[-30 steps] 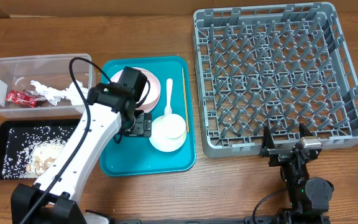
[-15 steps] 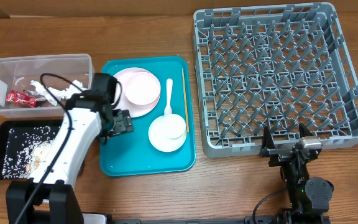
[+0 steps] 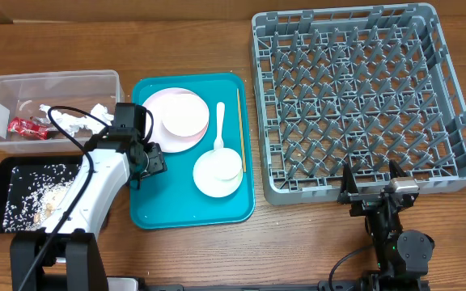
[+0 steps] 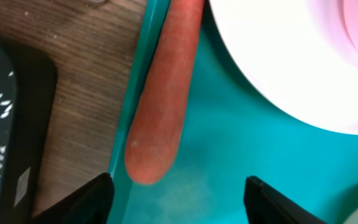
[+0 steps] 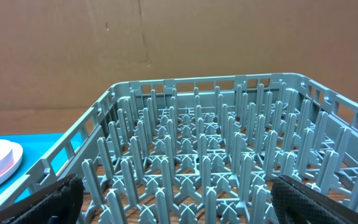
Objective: Sort waste into correct bins and load items into the dishwasher rack
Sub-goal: 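Move the left gripper down to the orange carrot beside the plate, then close the left gripper around the carrot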
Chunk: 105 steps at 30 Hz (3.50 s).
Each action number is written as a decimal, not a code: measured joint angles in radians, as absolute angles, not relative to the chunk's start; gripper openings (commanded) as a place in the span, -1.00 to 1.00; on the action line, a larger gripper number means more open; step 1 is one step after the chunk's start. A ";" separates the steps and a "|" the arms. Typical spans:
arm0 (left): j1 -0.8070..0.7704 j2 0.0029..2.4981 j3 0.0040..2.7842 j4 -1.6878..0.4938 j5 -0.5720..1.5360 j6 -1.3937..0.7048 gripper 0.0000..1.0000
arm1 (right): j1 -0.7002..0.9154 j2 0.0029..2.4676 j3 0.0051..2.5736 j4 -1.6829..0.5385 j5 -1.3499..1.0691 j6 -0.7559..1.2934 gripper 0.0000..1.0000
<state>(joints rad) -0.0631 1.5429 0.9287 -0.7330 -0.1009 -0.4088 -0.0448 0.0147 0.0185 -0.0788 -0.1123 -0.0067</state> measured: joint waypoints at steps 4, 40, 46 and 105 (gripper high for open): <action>-0.063 1.543 0.895 -0.683 -0.101 -0.399 0.44 | -0.045 0.015 0.019 -0.078 -0.112 -0.006 1.00; -0.064 1.666 0.877 -0.546 -0.148 -0.332 0.04 | -0.045 0.015 0.019 -0.079 -0.112 -0.007 1.00; -0.064 1.672 0.877 -0.546 -0.147 -0.330 0.00 | -0.045 0.015 0.019 -0.079 -0.112 -0.007 1.00; -0.064 1.755 1.037 -0.680 -0.151 -0.368 0.11 | -0.045 0.015 0.019 -0.079 -0.112 -0.007 1.00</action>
<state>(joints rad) -0.0635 1.7546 1.0370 -0.6804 -0.1509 -0.3676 -0.0448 0.0147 0.0185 -0.0788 -0.1123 -0.0071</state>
